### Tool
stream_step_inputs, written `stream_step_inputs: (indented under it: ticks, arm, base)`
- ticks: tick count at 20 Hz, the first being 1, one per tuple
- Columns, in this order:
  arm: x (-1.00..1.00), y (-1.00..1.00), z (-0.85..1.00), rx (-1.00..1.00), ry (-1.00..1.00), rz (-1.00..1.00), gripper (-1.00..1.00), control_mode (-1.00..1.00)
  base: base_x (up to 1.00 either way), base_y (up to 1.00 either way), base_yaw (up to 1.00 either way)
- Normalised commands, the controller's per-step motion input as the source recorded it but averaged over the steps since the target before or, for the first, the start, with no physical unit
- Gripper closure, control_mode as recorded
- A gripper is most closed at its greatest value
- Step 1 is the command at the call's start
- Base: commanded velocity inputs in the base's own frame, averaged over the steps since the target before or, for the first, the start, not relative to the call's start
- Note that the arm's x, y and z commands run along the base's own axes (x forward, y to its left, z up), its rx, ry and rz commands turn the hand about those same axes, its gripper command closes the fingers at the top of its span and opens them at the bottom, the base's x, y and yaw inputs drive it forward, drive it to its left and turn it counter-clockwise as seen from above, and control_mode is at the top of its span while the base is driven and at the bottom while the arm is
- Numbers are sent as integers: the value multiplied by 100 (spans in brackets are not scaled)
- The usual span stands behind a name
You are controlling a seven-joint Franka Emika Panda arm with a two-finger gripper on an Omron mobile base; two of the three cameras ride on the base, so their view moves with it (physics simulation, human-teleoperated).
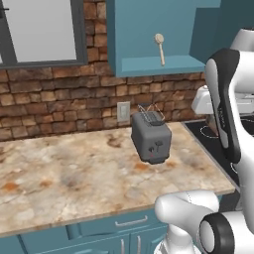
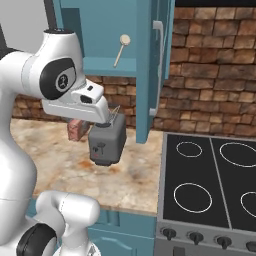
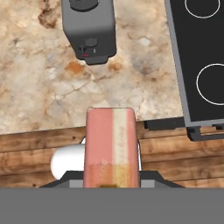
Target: Pick up the dish brush and bar soap from the sink, and place them back in the cabinet, and close the cabinet door.
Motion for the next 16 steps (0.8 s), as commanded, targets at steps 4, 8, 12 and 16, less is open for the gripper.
stream_step_inputs:
  ticks: [4, 8, 12, 16]
  arm:
    - [0, 0, 0, 0, 0, 0, 100, 100]
    - [0, 0, 0, 0, 0, 0, 100, 100]
    - [0, 0, 0, 0, 0, 0, 100, 100]
    - [0, 0, 0, 0, 0, 0, 100, 100]
  base:
    - [9, -14, 1]
    - [0, -10, 1]
    - [0, -3, 0]
    - [0, 0, 0]
